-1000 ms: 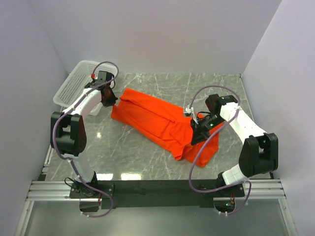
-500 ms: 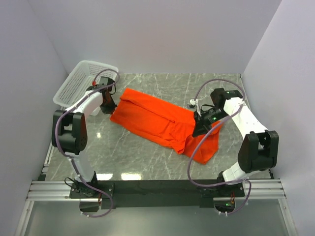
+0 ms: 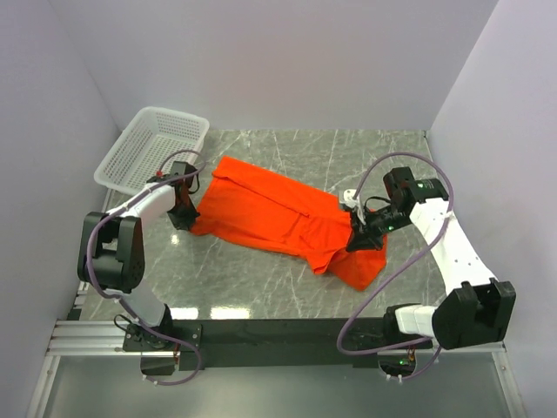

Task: Fold and stack the t-shirts
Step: Fold the tshirt

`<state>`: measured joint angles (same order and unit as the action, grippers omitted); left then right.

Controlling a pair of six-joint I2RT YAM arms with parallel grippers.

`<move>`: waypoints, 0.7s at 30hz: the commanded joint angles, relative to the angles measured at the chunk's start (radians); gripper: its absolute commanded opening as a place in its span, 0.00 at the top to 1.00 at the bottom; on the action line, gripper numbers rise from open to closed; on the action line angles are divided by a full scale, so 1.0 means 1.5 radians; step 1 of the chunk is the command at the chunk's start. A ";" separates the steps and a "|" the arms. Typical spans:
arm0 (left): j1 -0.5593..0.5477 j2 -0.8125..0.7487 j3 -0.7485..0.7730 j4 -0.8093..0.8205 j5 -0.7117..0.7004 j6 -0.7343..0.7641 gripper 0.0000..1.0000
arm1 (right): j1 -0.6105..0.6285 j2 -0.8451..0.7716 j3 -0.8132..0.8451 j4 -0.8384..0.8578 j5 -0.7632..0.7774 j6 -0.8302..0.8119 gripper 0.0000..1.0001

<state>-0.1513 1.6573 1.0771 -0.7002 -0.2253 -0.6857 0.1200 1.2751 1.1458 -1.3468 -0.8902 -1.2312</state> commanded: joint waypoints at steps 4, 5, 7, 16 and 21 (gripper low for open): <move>0.044 0.026 -0.004 0.026 -0.034 0.000 0.99 | 0.003 -0.076 -0.012 -0.065 0.021 -0.067 1.00; 0.046 0.028 -0.002 0.027 -0.030 0.006 0.99 | 0.003 -0.087 -0.009 -0.066 0.022 -0.067 1.00; 0.050 0.033 -0.001 0.025 -0.030 0.012 0.99 | 0.003 -0.095 -0.007 -0.066 0.022 -0.066 1.00; 0.053 0.045 0.001 0.025 -0.006 0.027 0.99 | 0.015 -0.100 -0.050 -0.063 0.014 -0.065 1.00; 0.052 0.033 0.041 0.010 0.010 0.020 0.99 | 0.015 -0.067 -0.046 -0.031 -0.004 -0.015 1.00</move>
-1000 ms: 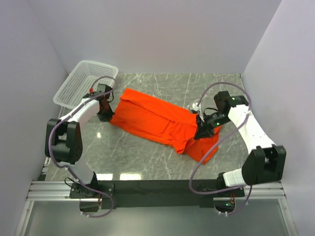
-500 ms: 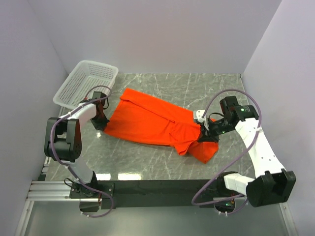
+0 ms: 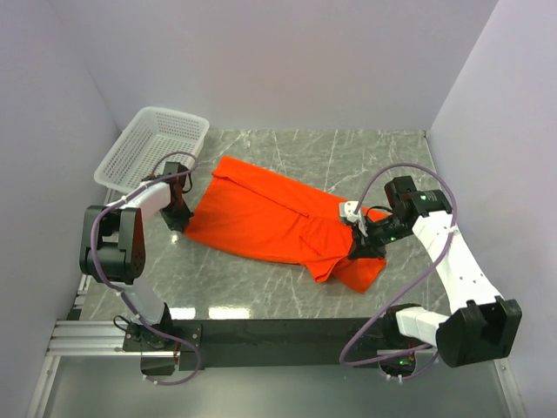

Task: Fold and stack the t-shirts
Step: Fold the tshirt

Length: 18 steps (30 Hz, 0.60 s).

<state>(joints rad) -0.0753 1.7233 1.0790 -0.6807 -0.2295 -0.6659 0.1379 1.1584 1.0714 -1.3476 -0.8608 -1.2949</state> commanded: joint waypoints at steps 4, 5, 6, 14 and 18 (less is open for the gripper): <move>-0.002 -0.008 0.088 -0.022 0.021 0.004 0.99 | -0.004 0.039 0.021 -0.001 -0.033 0.058 1.00; -0.003 -0.004 0.097 -0.029 0.021 0.004 0.99 | -0.007 0.045 0.033 0.002 -0.036 0.069 1.00; -0.004 0.004 0.104 -0.032 0.022 0.005 0.99 | -0.010 0.050 0.040 0.005 -0.039 0.071 1.00; -0.010 0.056 0.155 -0.058 0.020 0.019 0.99 | -0.045 0.117 0.112 -0.023 -0.089 0.058 1.00; -0.010 0.051 0.146 -0.073 0.012 0.024 0.99 | -0.067 0.146 0.135 -0.055 -0.111 0.035 1.00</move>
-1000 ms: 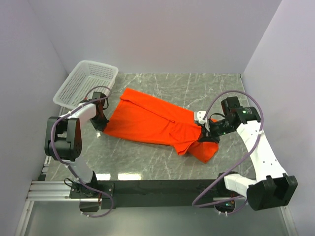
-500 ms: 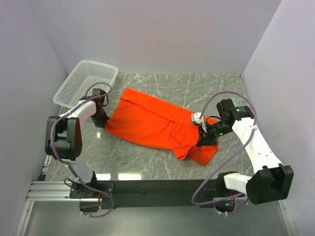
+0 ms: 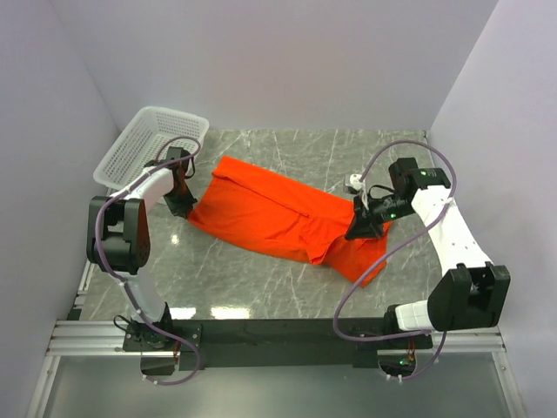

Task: Fold and stack the t-shirts
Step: Fold the tshirt

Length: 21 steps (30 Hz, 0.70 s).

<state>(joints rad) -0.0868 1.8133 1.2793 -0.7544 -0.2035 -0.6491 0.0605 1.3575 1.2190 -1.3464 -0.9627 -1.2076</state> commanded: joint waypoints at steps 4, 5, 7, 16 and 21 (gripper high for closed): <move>-0.001 -0.031 0.003 -0.052 -0.002 -0.006 0.99 | -0.037 0.037 0.058 -0.064 -0.050 -0.025 1.00; -0.002 -0.034 0.005 -0.064 0.000 -0.012 0.99 | -0.056 0.041 0.060 -0.063 -0.049 -0.024 1.00; -0.002 -0.034 0.010 -0.081 0.011 -0.031 0.99 | -0.064 0.052 0.063 -0.063 -0.046 -0.025 1.00; -0.001 -0.060 -0.014 -0.121 0.027 -0.065 0.99 | -0.086 0.072 0.059 -0.046 -0.046 -0.016 1.00; -0.001 -0.049 0.023 -0.119 0.034 -0.061 0.99 | -0.091 0.080 0.065 -0.042 -0.046 -0.014 1.00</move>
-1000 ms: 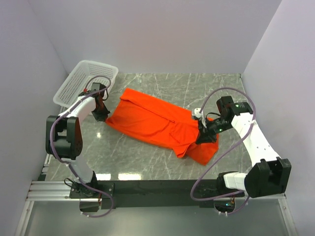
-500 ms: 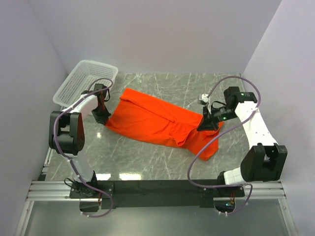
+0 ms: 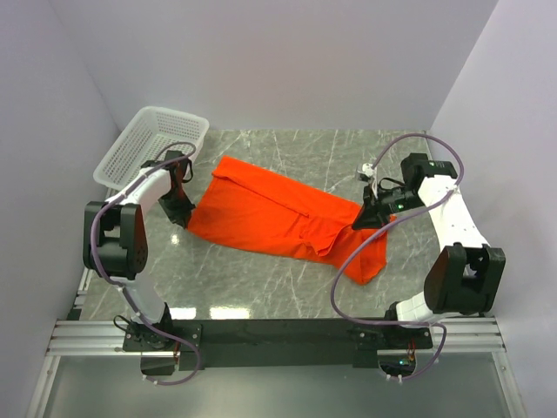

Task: Fold and stack the t-shirts
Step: Fold the tshirt

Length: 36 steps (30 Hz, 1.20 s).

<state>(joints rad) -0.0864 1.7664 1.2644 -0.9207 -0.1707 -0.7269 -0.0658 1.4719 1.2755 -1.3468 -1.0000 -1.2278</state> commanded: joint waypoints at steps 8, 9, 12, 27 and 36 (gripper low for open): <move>-0.002 0.029 0.088 -0.028 -0.006 0.011 0.99 | -0.027 0.018 0.036 -0.049 -0.025 -0.008 1.00; -0.002 0.032 0.094 -0.029 -0.009 0.013 0.99 | -0.029 0.019 0.036 -0.048 -0.026 -0.009 1.00; -0.002 0.052 0.114 -0.033 -0.006 0.018 0.99 | -0.031 0.019 0.039 -0.048 -0.032 -0.009 1.00; -0.007 0.157 0.251 -0.066 -0.019 0.043 0.99 | -0.069 0.036 0.049 -0.043 -0.022 -0.009 1.00; -0.025 0.209 0.306 -0.074 -0.034 0.054 0.99 | -0.072 0.058 0.049 -0.005 -0.016 0.040 1.00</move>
<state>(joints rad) -0.1120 2.0636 1.6611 -1.0130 -0.1890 -0.6678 -0.1631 1.5414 1.3121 -1.3472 -1.0142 -1.1946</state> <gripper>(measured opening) 0.015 0.010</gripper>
